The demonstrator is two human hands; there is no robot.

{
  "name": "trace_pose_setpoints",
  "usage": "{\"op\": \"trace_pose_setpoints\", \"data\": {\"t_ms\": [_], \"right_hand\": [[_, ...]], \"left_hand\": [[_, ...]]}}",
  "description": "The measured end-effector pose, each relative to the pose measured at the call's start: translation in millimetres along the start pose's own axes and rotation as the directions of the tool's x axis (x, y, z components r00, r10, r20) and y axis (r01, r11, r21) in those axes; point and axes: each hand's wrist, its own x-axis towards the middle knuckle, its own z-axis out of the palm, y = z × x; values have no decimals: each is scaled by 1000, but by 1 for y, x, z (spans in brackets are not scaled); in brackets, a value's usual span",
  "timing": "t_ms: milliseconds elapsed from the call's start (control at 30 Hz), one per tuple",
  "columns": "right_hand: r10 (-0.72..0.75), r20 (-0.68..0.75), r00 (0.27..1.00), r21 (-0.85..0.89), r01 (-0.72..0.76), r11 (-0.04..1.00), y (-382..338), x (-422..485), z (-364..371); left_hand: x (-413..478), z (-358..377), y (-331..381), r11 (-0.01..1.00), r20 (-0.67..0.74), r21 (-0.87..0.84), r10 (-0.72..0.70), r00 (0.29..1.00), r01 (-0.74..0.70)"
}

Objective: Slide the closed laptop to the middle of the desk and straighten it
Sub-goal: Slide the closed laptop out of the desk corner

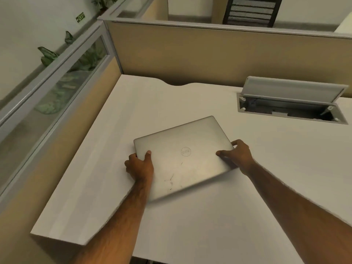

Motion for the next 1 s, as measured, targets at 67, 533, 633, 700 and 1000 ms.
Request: {"op": "trace_pose_setpoints", "data": {"t_ms": [67, 533, 633, 700, 1000], "right_hand": [[19, -10, 1000, 16, -19, 1000, 16, 1, -21], [119, -70, 990, 71, -114, 991, 88, 8, -85], [127, -83, 988, 55, -123, 991, 92, 9, -83], [130, -82, 988, 30, -128, 991, 92, 9, -82], [147, -88, 985, -65, -153, 986, 87, 7, -80]], "left_hand": [[-18, 15, 6, 1000, 23, 8, 5, 1000, -6], [-79, 79, 16, 993, 112, 101, 52, 992, -64], [-80, 80, 15, 990, 120, 121, 60, 991, -74], [-79, 79, 15, 989, 125, 124, 64, 990, -80], [-80, 81, 16, 957, 128, 274, 61, 990, -94]]}}
